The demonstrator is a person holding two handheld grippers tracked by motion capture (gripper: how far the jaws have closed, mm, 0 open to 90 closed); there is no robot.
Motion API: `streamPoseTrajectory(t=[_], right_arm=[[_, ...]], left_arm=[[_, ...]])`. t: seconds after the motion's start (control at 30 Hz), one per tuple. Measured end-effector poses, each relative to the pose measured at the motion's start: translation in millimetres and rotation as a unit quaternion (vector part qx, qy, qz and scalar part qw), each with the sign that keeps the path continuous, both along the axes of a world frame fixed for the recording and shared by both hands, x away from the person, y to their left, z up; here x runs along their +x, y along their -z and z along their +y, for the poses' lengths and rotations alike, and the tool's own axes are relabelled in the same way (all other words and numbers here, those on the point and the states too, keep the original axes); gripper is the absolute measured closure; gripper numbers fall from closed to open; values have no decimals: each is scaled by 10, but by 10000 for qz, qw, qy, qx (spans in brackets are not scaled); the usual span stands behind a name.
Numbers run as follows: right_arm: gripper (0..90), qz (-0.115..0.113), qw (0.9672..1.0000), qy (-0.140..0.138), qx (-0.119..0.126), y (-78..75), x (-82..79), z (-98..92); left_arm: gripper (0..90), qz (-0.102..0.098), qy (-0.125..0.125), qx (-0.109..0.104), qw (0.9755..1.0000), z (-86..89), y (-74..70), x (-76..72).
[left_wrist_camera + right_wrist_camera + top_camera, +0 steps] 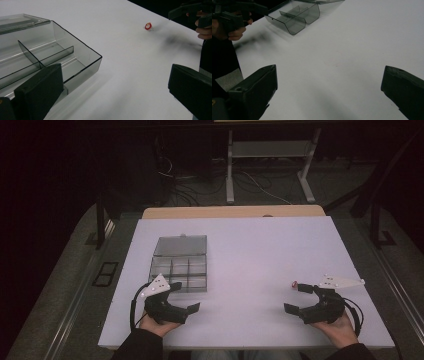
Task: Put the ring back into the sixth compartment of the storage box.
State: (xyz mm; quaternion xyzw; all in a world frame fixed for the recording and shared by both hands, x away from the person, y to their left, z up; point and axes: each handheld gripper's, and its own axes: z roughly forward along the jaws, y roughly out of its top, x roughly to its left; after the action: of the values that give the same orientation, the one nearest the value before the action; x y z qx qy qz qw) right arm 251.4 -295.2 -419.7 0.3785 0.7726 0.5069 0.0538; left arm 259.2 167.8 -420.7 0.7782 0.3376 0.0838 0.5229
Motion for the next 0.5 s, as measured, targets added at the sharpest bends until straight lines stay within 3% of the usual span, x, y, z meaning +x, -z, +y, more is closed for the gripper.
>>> streamPoseTrajectory(t=[0.5], right_arm=[[6, 27, 10000, -4, -6, -10, -11, -4]], left_arm=[[0, -1, 2, -8, 10000, 5, -1, -4]])
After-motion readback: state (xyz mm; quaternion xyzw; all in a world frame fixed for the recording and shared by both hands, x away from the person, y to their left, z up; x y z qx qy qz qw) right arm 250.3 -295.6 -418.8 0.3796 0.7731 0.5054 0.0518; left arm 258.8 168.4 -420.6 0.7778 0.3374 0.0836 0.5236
